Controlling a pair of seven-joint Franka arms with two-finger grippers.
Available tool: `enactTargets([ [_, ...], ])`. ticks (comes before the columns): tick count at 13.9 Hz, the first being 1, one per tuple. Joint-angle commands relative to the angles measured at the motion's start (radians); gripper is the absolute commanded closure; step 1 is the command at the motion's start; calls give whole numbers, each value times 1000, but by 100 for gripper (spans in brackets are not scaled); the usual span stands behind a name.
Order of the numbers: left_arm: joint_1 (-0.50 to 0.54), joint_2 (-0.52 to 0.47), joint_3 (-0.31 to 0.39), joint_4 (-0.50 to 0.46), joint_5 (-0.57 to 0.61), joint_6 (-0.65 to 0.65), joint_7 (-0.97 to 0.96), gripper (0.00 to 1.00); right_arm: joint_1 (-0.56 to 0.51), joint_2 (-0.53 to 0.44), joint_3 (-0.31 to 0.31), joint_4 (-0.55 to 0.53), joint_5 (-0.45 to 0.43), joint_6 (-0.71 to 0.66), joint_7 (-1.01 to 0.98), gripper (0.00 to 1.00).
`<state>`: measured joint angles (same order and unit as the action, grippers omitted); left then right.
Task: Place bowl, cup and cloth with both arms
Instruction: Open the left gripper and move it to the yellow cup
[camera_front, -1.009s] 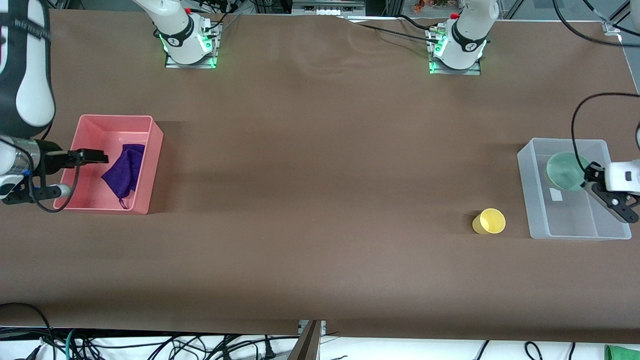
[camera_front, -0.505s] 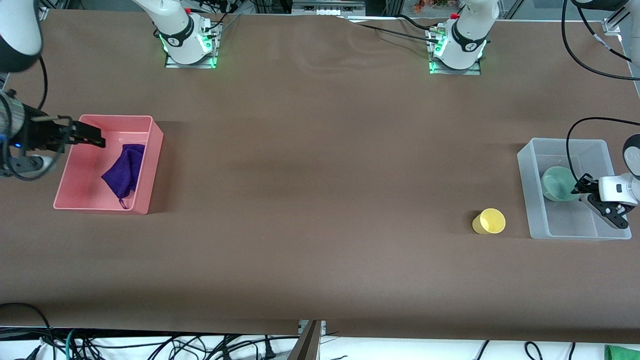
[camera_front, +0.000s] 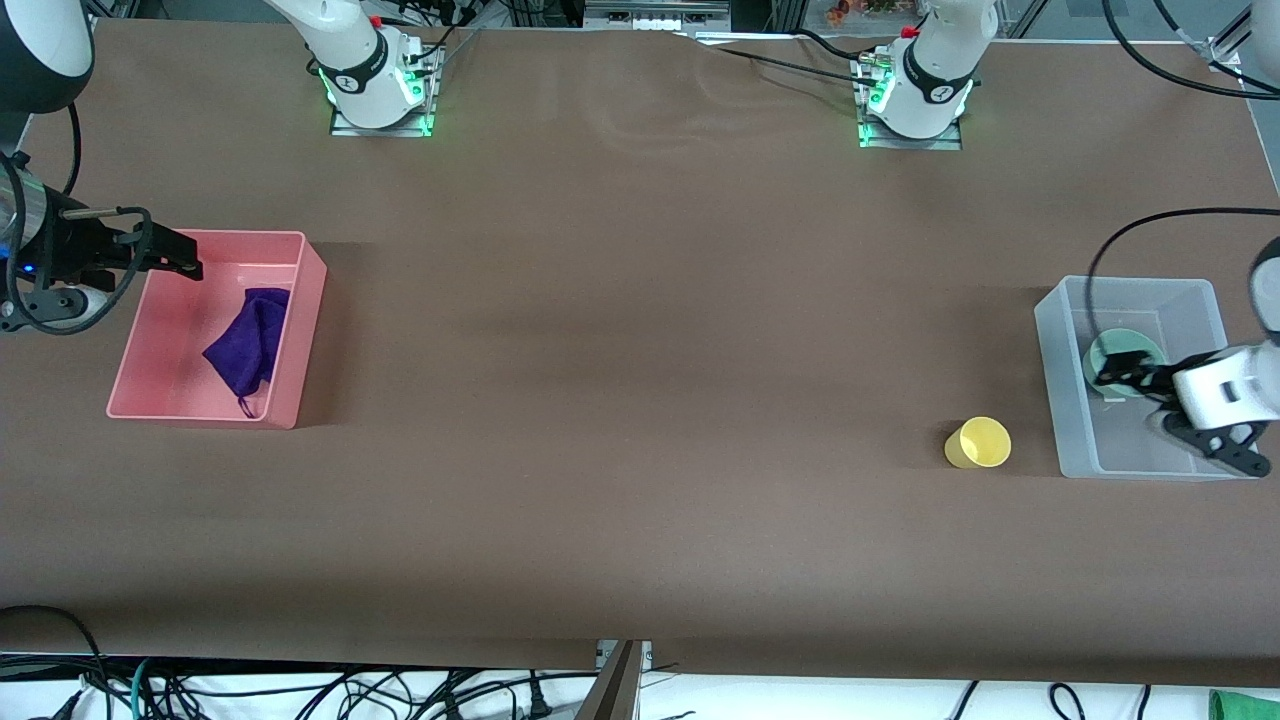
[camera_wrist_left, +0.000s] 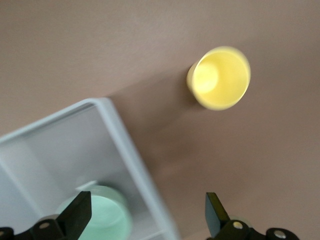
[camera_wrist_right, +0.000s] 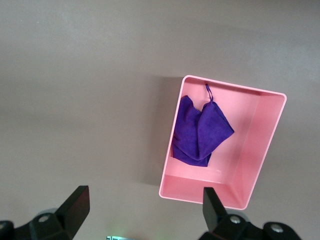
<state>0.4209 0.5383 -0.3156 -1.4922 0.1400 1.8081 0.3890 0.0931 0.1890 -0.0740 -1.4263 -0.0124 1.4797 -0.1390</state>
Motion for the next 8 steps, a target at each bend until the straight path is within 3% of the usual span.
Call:
enactTargets([
  [1,-48,93,4,30,-83,40,-249,0,-6,-10,10,-2,-14,-12,12,0],
  [3,-53,159,4,36,-91,98,-294,0,-4,-8,11,3,-17,-10,12,0],
  [4,-51,196,4,38,-97,146,-309,7,-4,-8,10,3,-18,-9,12,0],
  [5,-51,222,4,38,-111,177,-318,34,-6,-6,10,4,-17,-6,10,0],
  [6,-54,242,4,39,-128,183,-343,72,-6,-8,10,4,-17,-6,10,0],
  [7,-54,259,4,43,-132,185,-360,100,-4,-8,10,4,-18,-4,10,0],
  [8,-59,261,4,43,-132,198,-360,100,-3,-8,11,6,-18,-3,12,0],
])
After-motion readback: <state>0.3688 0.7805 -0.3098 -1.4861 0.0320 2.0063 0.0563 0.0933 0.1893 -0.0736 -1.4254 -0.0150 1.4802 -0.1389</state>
